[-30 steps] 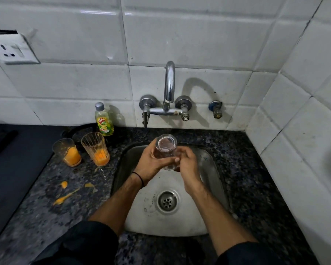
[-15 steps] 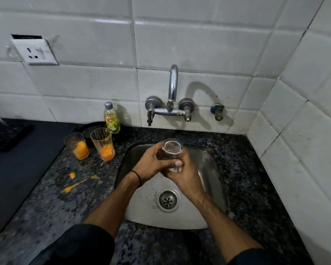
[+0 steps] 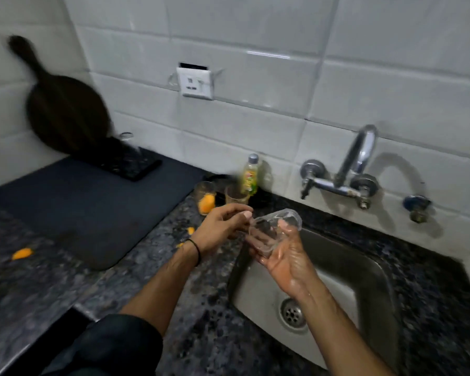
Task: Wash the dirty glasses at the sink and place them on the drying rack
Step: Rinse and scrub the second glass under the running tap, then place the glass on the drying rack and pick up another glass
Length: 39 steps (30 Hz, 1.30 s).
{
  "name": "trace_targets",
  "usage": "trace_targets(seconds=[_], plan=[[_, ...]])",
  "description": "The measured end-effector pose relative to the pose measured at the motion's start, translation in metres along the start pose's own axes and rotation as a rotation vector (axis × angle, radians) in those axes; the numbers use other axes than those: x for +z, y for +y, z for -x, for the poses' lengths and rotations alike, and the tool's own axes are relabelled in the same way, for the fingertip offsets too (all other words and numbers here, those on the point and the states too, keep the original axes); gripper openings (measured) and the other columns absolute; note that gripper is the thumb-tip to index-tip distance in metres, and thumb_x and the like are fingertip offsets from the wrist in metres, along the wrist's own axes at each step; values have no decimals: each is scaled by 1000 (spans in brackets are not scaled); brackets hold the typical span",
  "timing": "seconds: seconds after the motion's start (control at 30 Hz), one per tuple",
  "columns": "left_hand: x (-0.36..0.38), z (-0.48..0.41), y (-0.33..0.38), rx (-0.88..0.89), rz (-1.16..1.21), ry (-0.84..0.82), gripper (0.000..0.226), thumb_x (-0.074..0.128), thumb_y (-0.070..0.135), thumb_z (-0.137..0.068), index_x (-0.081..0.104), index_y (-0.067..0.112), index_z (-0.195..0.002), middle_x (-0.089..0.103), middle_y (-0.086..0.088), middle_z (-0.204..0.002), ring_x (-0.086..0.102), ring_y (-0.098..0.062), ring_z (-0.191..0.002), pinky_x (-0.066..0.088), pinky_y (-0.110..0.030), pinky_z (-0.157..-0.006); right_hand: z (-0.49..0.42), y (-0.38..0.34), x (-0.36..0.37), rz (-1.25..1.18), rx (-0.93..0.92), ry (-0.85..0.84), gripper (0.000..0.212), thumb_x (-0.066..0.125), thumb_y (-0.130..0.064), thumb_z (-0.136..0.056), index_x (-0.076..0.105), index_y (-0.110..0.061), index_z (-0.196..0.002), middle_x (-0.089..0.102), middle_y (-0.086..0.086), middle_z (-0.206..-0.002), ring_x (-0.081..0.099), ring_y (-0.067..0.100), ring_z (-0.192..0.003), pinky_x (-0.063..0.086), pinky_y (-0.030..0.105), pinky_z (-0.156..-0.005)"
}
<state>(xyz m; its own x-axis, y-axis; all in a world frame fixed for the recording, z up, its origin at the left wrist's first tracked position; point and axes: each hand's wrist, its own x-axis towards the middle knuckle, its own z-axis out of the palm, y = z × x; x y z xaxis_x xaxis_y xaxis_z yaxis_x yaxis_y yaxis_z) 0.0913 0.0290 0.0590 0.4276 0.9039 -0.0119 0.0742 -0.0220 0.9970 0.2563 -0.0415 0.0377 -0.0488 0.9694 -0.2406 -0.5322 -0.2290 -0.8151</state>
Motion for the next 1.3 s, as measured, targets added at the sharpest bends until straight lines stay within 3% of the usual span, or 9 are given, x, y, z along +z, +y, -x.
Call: trace_targets(seconds=[0.13,0.37,0.5,0.6,0.8,0.93,1.07,1.2,1.3], plan=[[-72,8,-1,-25,33,236,19,57,18,-101,69,8,-111,73,2,-88,68,-14,-77,49,-33,-71,-42,4,70,-109,57,-87,63,81,-53,-58,72,-10,-103,75,16,-110,75,26,-94,55,34,-79],[-221,-5,-15,-104,13,586,19,51,8,-100,69,10,-97,74,-4,-84,65,-16,-71,48,-22,-57,-141,16,197,-183,175,-140,32,53,-44,-90,58,-13,-95,75,13,-103,72,27,-98,45,39,-96],[-310,-39,-28,-178,-22,696,22,48,6,-97,69,10,-95,74,-6,-87,65,-17,-72,46,-26,-59,-225,26,254,-124,200,-81,32,54,-46,-93,60,-18,-106,76,8,-104,67,21,-100,45,32,-82],[-366,-71,-42,-207,-88,707,21,48,9,-98,68,14,-91,73,-7,-92,66,-18,-75,46,-24,-58,-286,34,288,-78,194,5,44,60,-45,-89,57,-14,-121,76,8,-109,65,17,-93,44,28,-71],[-448,-125,-85,-278,-286,689,16,53,12,-98,69,15,-103,69,-5,-102,65,-18,-85,47,-24,-68,-398,54,343,-35,165,160,32,76,-24,-83,64,-10,-108,71,14,-102,59,18,-74,50,25,-62],[-474,-150,-109,-316,-362,664,22,53,13,-96,67,13,-113,65,-5,-114,60,-18,-97,49,-31,-83,-453,81,364,204,-17,237,69,83,-10,-74,40,-11,-128,64,8,-93,58,12,-62,52,23,-54],[-488,-168,-135,-333,-465,630,27,54,14,-95,63,9,-120,57,-7,-127,56,-25,-113,47,-34,-95,-492,114,372,584,-282,279,76,87,-14,-66,33,-28,-116,65,2,-100,68,17,-85,61,34,-75],[-492,-179,-161,-304,-616,624,31,55,16,-93,62,7,-122,55,-9,-131,51,-29,-123,43,-40,-103,-515,139,374,801,-412,238,75,90,-15,-63,36,-30,-113,64,2,-103,64,15,-84,58,26,-73],[-492,-184,-175,-357,-813,560,50,51,31,-97,46,17,-145,31,-5,-159,21,-27,-149,17,-49,-120,-525,154,375,910,-449,237,81,91,-19,-61,38,-28,-122,61,5,-119,64,20,-103,56,33,-89]])
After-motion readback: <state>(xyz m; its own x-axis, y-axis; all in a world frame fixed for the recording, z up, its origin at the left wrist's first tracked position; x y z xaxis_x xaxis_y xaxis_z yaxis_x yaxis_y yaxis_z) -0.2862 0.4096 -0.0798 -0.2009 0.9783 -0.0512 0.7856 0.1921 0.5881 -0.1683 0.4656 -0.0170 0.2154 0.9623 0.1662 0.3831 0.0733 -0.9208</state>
